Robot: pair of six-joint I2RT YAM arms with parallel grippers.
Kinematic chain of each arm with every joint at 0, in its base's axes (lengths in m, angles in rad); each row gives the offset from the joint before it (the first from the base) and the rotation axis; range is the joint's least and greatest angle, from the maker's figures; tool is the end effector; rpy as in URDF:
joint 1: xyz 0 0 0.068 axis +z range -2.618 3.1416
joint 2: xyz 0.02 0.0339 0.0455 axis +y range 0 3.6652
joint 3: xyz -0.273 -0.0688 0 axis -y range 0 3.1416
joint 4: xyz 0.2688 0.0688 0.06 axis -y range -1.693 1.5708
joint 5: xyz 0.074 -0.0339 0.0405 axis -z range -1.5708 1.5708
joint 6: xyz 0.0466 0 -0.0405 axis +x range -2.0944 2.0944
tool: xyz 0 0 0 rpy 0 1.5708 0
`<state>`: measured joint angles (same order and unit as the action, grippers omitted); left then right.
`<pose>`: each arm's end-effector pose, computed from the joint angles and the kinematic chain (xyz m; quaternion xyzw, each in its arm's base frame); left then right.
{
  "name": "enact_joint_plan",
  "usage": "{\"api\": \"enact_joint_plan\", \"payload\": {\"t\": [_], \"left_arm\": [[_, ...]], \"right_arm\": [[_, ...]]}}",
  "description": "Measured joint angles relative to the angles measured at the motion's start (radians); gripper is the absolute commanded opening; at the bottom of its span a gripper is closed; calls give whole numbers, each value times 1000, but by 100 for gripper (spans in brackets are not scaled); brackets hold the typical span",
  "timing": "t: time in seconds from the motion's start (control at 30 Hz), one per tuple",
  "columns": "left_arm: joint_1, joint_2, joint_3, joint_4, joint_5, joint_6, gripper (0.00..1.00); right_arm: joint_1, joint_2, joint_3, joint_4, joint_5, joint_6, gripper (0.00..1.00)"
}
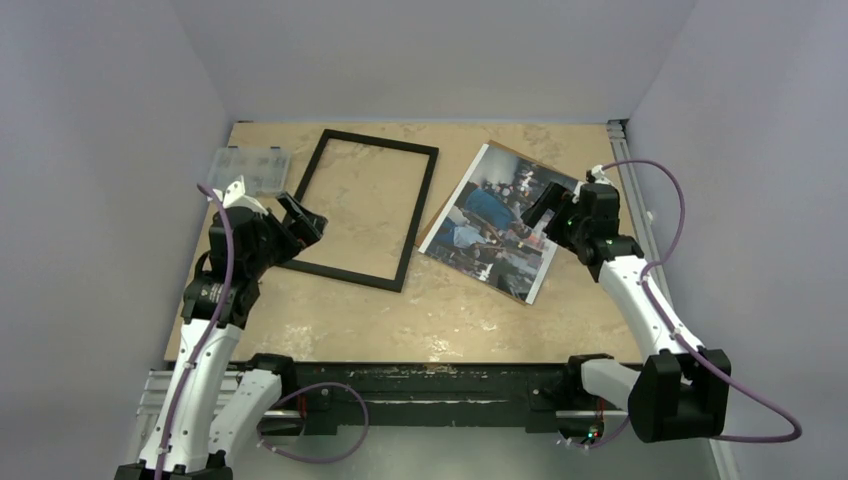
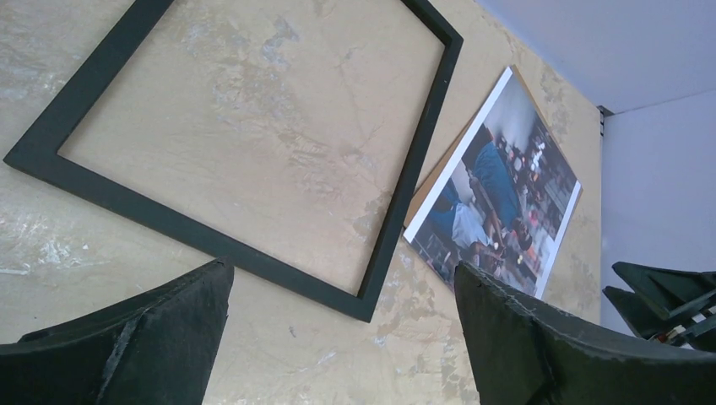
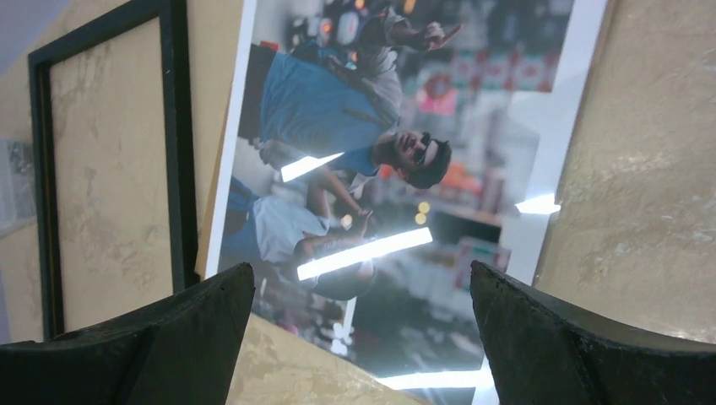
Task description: Put the photo into the frame
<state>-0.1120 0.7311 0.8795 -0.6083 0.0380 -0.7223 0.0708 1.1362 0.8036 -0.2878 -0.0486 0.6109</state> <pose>0.1804 -0.0221 0.3413 -0.2457 0.8133 -0.2284 0.4755 0.2759 0.0218 0.2600 0.2264 0.8597 0.1733 0.4238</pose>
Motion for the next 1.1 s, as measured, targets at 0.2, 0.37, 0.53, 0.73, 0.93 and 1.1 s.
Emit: {"api": "enact_joint_plan", "payload": {"t": [0.2, 0.37, 0.53, 0.73, 0.93, 1.1], "left_arm": [[0, 39, -2, -3, 77, 9, 100], [0, 38, -106, 86, 202, 7, 100], [0, 97, -111, 94, 291, 10, 100], [0, 179, -95, 39, 352, 66, 100], [0, 219, -44, -46, 344, 137, 100], [0, 217, -18, -69, 331, 149, 100]], "right_arm": [[0, -61, -8, -24, -53, -10, 99], [0, -104, -30, -33, -65, -21, 99], [2, -58, -47, -34, -109, -27, 98], [67, 106, -29, -35, -130, -26, 98], [226, 318, 151, -56, -123, -20, 96], [298, 447, 324, -55, -128, -10, 95]]}}
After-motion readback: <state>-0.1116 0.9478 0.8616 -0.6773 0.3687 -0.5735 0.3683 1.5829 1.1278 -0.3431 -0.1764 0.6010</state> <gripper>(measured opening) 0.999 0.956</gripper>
